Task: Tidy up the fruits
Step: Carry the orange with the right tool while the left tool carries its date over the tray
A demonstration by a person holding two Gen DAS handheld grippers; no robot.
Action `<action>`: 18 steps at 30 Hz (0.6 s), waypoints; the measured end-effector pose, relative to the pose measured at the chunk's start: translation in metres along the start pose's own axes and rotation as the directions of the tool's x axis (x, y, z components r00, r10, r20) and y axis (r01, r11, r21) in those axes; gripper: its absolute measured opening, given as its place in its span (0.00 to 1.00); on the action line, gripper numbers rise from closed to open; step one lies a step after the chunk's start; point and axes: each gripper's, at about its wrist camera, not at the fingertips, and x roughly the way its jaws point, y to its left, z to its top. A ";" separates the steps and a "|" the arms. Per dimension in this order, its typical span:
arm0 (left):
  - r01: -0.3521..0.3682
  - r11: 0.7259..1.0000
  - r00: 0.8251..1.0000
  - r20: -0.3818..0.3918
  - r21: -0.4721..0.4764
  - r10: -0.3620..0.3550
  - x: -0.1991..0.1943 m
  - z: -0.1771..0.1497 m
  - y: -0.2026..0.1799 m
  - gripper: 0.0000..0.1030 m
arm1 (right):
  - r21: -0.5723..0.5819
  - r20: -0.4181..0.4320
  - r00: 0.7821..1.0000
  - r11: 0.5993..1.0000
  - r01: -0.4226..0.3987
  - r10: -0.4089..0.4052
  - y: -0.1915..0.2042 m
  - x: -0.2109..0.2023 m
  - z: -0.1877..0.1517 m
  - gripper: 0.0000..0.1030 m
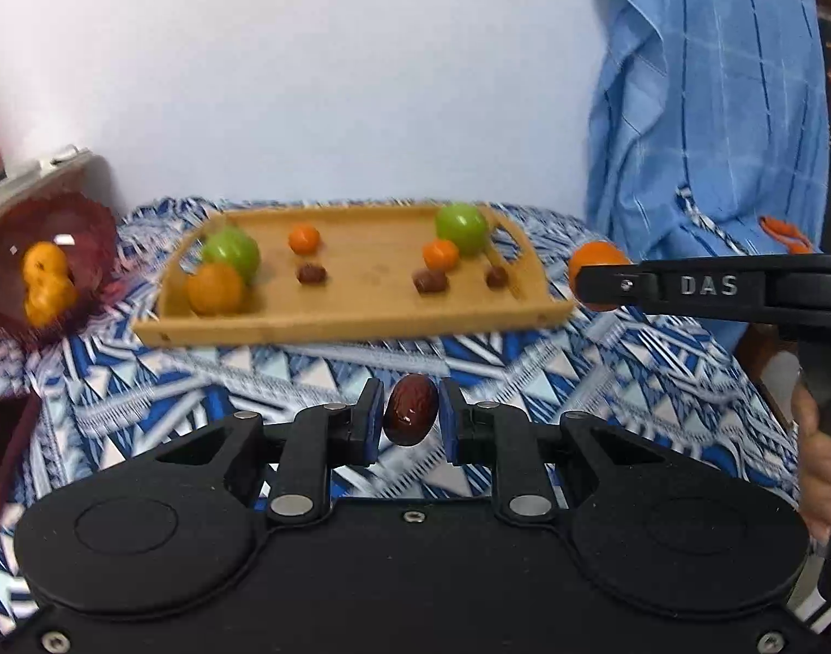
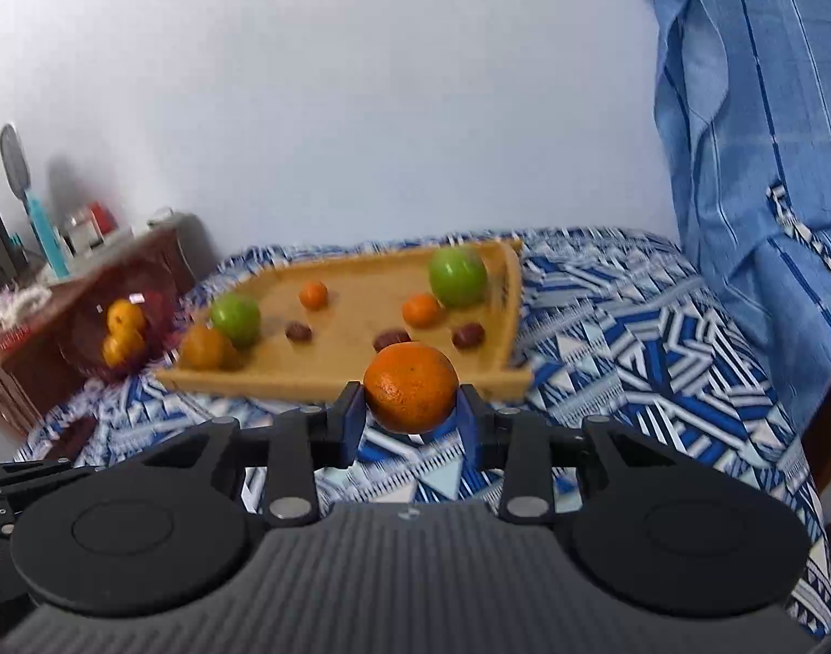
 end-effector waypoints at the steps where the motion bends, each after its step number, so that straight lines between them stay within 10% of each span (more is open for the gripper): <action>1: -0.007 1.000 1.000 0.007 0.000 0.007 0.000 0.004 0.004 0.19 | 0.000 0.011 1.000 1.000 -0.005 0.005 0.002 0.001 0.004 0.39; 18: -0.077 0.994 0.997 0.021 -0.074 0.078 0.070 0.078 0.072 0.19 | 0.086 0.083 0.996 0.995 -0.043 0.035 0.015 0.076 0.058 0.39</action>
